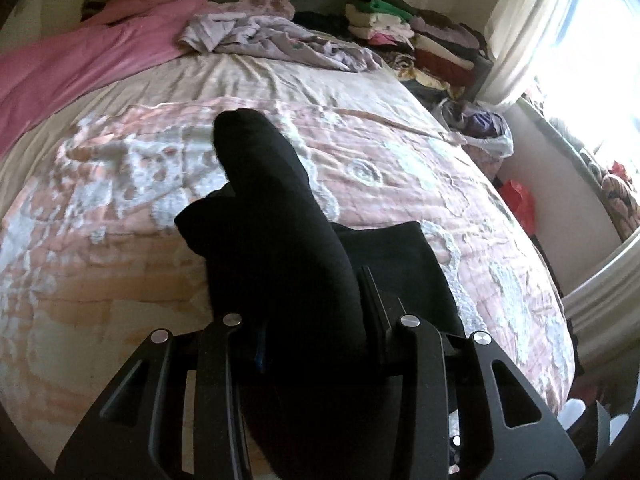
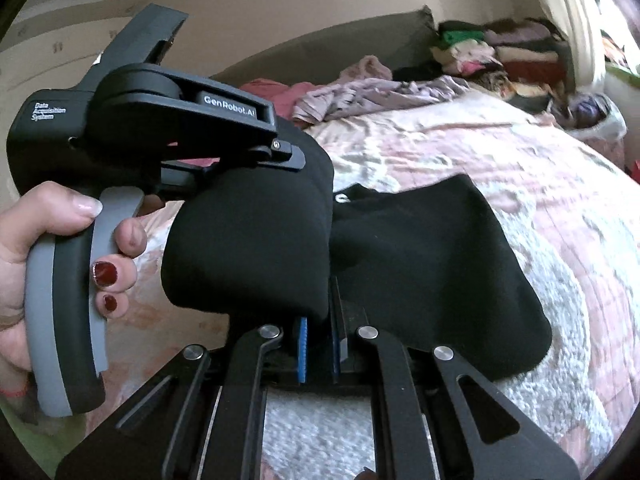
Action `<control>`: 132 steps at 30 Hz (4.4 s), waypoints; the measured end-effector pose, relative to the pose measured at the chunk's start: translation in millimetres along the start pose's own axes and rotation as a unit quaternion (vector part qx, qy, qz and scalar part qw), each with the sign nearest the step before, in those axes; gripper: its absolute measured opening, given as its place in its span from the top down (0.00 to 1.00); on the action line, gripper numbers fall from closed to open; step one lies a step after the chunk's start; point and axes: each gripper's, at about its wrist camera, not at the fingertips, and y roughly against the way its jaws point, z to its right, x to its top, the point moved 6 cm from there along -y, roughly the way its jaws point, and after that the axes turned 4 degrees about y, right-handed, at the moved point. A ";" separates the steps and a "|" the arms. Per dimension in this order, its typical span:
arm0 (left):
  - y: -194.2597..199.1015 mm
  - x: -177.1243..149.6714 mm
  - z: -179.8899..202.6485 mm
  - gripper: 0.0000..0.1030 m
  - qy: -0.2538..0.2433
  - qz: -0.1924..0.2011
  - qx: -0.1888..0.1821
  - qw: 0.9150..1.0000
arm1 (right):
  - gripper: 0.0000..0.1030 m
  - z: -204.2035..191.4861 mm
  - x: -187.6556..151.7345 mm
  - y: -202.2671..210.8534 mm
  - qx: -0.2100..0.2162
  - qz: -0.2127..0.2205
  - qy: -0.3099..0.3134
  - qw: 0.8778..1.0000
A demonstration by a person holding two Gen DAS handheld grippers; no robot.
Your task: Fold small clothes
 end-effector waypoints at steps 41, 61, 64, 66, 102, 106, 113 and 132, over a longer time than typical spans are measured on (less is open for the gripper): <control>-11.4 -75.7 -24.7 0.17 -0.040 -0.027 -0.009 0.999 | 0.15 84.7 26.9 -32.7 0.108 -0.122 -0.165 0.973; -5.8 -78.1 -11.0 0.17 -0.017 -0.023 -0.032 0.999 | 0.77 68.4 58.5 -12.1 0.069 -0.056 -0.037 0.995; -5.2 -77.6 -3.9 0.17 -0.029 -0.024 -0.029 0.999 | 0.77 75.6 55.5 -9.1 0.033 -0.060 -0.017 0.997; -6.3 -78.4 0.5 0.17 -0.034 -0.026 -0.030 0.999 | 0.77 85.2 49.1 -13.1 0.025 -0.072 -0.024 0.997; -7.0 -93.7 1.2 0.30 -0.045 -0.039 -0.029 0.998 | 0.77 89.5 5.6 20.3 -0.018 -0.104 -0.035 0.994; -6.2 -94.2 0.9 0.31 -0.043 -0.039 -0.032 0.998 | 0.78 89.7 7.8 23.3 -0.025 -0.097 -0.028 0.995; -15.8 -100.8 -2.5 0.31 -0.022 -0.058 -0.041 0.997 | 0.78 94.4 6.3 21.2 -0.034 -0.099 -0.026 0.994; -27.6 -104.2 -6.4 0.32 0.003 -0.073 -0.068 0.995 | 0.43 121.8 -0.3 11.3 -0.003 -0.105 -0.089 0.991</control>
